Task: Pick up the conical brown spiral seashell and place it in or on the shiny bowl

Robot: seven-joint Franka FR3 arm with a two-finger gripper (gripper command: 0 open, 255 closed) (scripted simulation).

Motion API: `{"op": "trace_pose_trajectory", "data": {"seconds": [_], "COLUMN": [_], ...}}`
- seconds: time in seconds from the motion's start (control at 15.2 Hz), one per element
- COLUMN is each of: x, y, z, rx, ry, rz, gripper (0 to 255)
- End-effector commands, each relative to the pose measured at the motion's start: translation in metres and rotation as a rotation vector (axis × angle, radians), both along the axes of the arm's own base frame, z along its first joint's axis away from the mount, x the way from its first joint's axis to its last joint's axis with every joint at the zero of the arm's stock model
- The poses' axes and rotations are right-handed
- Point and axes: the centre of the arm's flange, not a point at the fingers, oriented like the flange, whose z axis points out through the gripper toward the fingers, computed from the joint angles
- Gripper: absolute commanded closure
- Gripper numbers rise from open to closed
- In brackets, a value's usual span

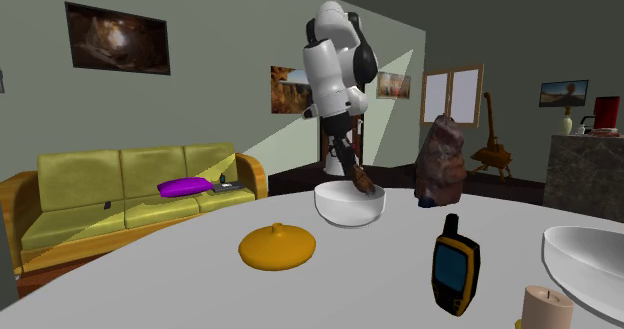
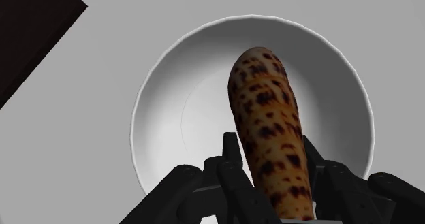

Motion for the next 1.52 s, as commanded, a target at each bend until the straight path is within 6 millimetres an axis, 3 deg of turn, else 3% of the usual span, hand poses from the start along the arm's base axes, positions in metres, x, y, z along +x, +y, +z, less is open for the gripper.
{"op": "trace_pose_trajectory", "data": {"seconds": [0.0, 0.33, 0.86, 0.92, 1.25, 1.45], "x": [0.0, 0.0, 0.0, 0.0, 0.0, 0.008], "y": [0.0, 0.0, 0.0, 0.0, 0.0, -0.008], "z": [-0.011, -0.038, -0.038, -0.038, -0.038, 0.0], "rx": [0.0, 0.0, 0.0, 0.0, 0.0, 0.0], "ry": [-0.001, -0.001, -0.001, -0.001, -0.001, -0.001], "rz": [0.0, 0.0, 0.0, 0.0, 0.0, 0.0], "gripper": [255, 255, 255, 0, 0, 0]}}
